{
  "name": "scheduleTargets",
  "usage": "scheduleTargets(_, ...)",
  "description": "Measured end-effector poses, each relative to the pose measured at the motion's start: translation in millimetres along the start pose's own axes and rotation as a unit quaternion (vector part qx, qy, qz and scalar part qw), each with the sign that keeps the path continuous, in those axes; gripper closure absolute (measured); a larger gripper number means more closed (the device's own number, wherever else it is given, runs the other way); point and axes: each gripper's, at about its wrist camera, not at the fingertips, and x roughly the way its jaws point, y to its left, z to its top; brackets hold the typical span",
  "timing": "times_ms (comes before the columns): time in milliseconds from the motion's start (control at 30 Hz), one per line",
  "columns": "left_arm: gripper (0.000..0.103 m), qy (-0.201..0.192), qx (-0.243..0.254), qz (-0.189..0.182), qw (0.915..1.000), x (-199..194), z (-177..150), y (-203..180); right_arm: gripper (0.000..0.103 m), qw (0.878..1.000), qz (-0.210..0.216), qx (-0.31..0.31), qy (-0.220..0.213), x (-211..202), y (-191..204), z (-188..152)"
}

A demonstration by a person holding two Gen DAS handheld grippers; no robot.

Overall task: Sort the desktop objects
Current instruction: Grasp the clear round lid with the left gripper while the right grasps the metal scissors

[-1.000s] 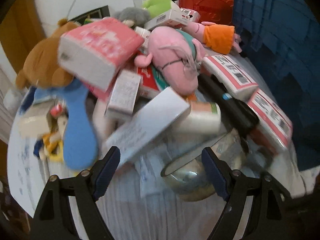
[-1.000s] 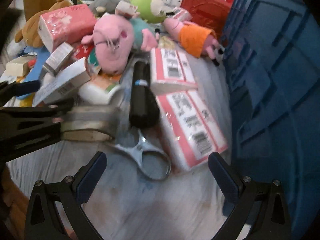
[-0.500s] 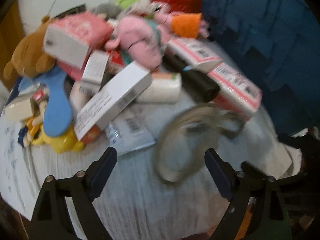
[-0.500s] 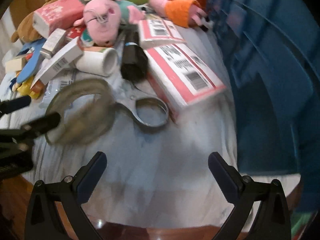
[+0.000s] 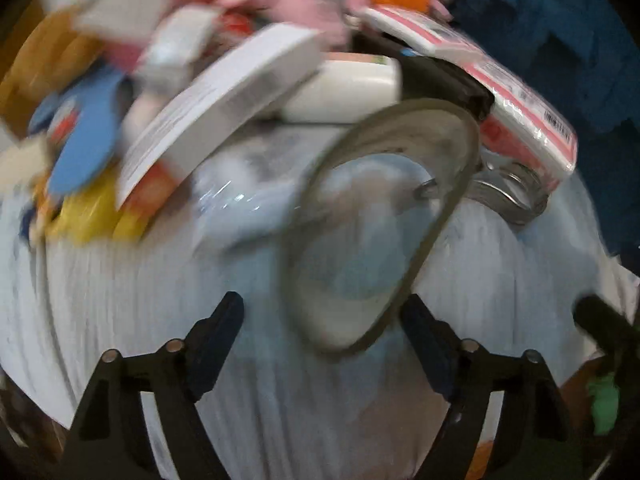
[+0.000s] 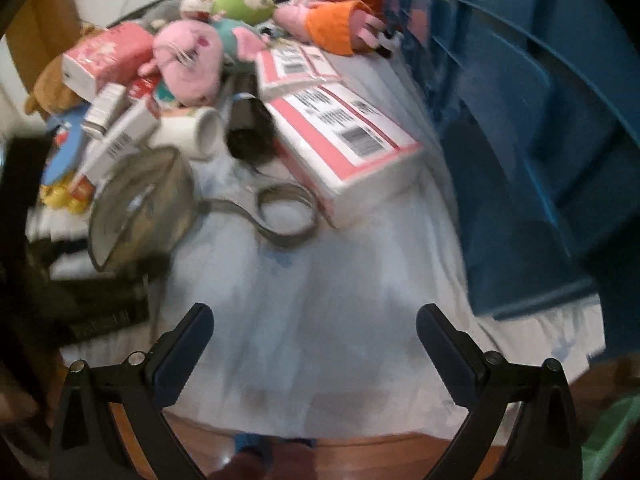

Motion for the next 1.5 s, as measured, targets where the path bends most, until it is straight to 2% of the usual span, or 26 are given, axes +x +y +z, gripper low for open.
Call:
scheduleTargets(100, 0.022, -0.003, -0.017, 0.022, 0.9996, -5, -10, 18, 0.005, 0.999, 0.032, -0.015, -0.01, 1, 7, 11)
scheduleTargets(167, 0.022, -0.006, -0.019, 0.011, 0.9997, -8, -7, 23, 0.017, 0.998, 0.048, -0.032, -0.014, 5, 16, 20)
scheduleTargets(200, 0.022, -0.006, -0.019, 0.004, 0.9998, -9, -4, 23, 0.018, 0.998, 0.053, -0.042, -0.016, 8, 19, 26)
scheduleTargets(300, 0.022, -0.026, 0.002, -0.03, 0.9992, -21, 8, 11, 0.018, 0.997, 0.057, -0.058, -0.01, 23, 24, 38)
scheduleTargets(400, 0.022, -0.04, 0.039, -0.029, 0.998, -23, 21, -8, 0.019, 0.996, 0.064, -0.058, -0.001, 39, 21, 48)
scheduleTargets(467, 0.021, -0.035, 0.058, -0.03, 0.9972, -14, 32, -21, 0.019, 0.995, 0.075, -0.057, 0.005, 46, 17, 52)
scheduleTargets(633, 0.021, -0.022, 0.06, -0.033, 0.9974, 15, 53, -36, 0.019, 0.995, 0.086, -0.056, 0.009, 63, 10, 60)
scheduleTargets(667, 0.022, -0.022, 0.059, -0.031, 0.9975, 16, 53, -38, 0.025, 0.994, 0.092, -0.051, 0.013, 67, 8, 61)
scheduleTargets(700, 0.025, -0.029, 0.058, -0.022, 0.9976, 17, 52, -38, 0.028, 0.994, 0.096, -0.045, 0.022, 73, 5, 62)
scheduleTargets(733, 0.033, -0.033, 0.06, -0.011, 0.9976, 16, 50, -39, 0.032, 0.993, 0.108, -0.038, 0.029, 76, 4, 61)
scheduleTargets(767, 0.037, -0.035, 0.063, -0.004, 0.9974, 16, 48, -40, 0.043, 0.994, 0.102, -0.035, 0.027, 76, 3, 60)
scheduleTargets(800, 0.045, -0.037, 0.061, 0.004, 0.9974, 15, 45, -38, 0.046, 0.995, 0.084, -0.042, 0.026, 75, 5, 57)
scheduleTargets(933, 0.047, -0.03, 0.047, 0.009, 0.9984, 9, 31, -23, 0.052, 0.998, 0.051, -0.028, 0.029, 66, 2, 42)
scheduleTargets(1000, 0.047, -0.026, 0.047, 0.004, 0.9985, 5, 24, -17, 0.052, 0.999, 0.039, -0.003, 0.035, 60, -5, 33)
scheduleTargets(1100, 0.047, -0.027, 0.039, -0.022, 0.9986, -7, 22, -10, 0.051, 0.999, 0.028, 0.007, 0.04, 53, -8, 22)
scheduleTargets(1167, 0.047, -0.035, 0.034, -0.044, 0.9978, -17, 26, -8, 0.042, 0.998, 0.033, 0.008, 0.046, 50, -8, 18)
scheduleTargets(1200, 0.044, -0.045, 0.035, -0.055, 0.9969, -26, 29, -8, 0.038, 0.998, 0.036, 0.009, 0.045, 46, -8, 16)
scheduleTargets(1267, 0.026, -0.062, 0.046, -0.064, 0.995, -36, 41, -11, 0.023, 0.999, 0.033, 0.002, 0.031, 35, -5, 15)
scheduleTargets(1300, 0.014, -0.068, 0.055, -0.066, 0.994, -37, 45, -14, 0.02, 0.999, 0.034, -0.004, 0.019, 27, -4, 15)
scheduleTargets(1333, 0.013, -0.069, 0.059, -0.064, 0.9938, -39, 41, -18, 0.017, 0.999, 0.036, -0.008, 0.013, 23, -2, 16)
scheduleTargets(1400, 0.013, -0.059, 0.061, -0.066, 0.9942, -23, 62, -24, 0.018, 0.999, 0.037, -0.017, 0.007, 20, 0, 19)
scheduleTargets(1467, 0.013, -0.04, 0.054, -0.071, 0.9952, -25, 55, -10, 0.019, 1.0, 0.023, -0.018, 0.009, 24, -1, 23)
scheduleTargets(1500, 0.013, -0.028, 0.049, -0.068, 0.9961, -13, 62, -12, 0.019, 0.999, 0.029, -0.015, 0.012, 26, -4, 24)
